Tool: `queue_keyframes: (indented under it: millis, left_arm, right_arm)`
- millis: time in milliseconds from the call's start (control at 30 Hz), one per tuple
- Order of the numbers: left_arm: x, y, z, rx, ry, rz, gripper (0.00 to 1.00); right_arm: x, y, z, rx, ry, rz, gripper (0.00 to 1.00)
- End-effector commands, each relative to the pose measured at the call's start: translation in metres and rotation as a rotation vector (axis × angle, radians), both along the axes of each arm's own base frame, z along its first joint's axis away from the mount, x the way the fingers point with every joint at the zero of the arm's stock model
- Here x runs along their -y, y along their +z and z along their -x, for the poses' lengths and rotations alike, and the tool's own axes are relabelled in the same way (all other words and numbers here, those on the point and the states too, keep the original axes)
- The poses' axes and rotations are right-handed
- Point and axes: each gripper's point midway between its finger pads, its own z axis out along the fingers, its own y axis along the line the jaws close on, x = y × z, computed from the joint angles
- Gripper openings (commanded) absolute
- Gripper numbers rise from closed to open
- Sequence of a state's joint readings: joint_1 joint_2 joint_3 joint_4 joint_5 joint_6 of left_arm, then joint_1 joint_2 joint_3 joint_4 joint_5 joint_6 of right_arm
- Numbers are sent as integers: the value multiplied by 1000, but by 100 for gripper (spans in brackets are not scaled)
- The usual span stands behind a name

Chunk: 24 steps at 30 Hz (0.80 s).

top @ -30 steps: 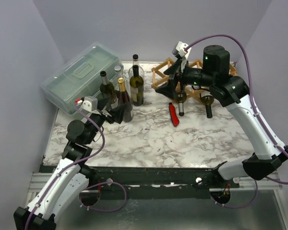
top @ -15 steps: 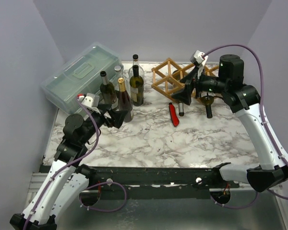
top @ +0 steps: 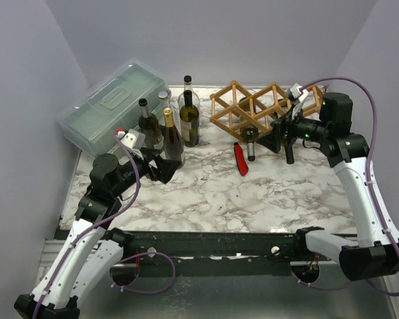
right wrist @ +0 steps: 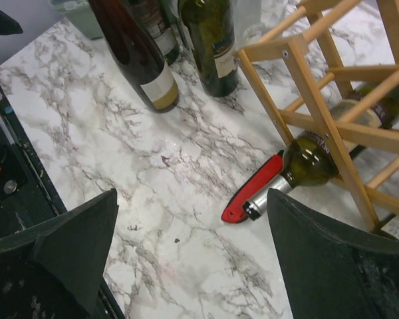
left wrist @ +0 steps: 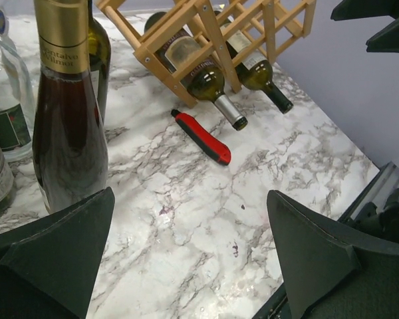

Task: Take the wine bottle off the wine rack
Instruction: Pick up the wine bottle from the wine rack.

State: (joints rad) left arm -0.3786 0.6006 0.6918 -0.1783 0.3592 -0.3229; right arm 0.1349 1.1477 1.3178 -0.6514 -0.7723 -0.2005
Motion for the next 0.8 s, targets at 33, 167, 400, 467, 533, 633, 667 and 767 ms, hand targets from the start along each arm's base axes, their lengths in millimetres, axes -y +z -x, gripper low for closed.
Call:
queue_keyframes:
  millis: [33,167,400,467,533,633,667,767]
  left_arm:
    - [9,-21,5,-50,-89,-46,99]
    - [13,-27,6,-60,-122,-63,99]
    - [8,-35,11,-54,-118,-88,99]
    - [7,-35,11,-45,-108,-89,99]
    - [5,-34,11,-39,-99,-89,99]
    - [3,-35,11,-37,-87,-90,99]
    - [3,-34,11,-36,-85,-90,99]
    - [1,-34,11,-33,-75,-90,99]
  right_arm:
    - [22,-13,-6,-20,-101,-18,96]
    - [44,-33,-16,-49,-212,-14,98]
    - [94,-64,-42,-76,-506,-3,99]
    - [104,-71,-46,-80,-558,-3,99]
    - [111,-77,-51,-92,-615,-14,100]
    - [123,-88,-55,-103,-696,-16,99]
    - [127,-93,-57,-105,-728,-14,99]
    - [136,-107,-61,-101,-780,-1,99]
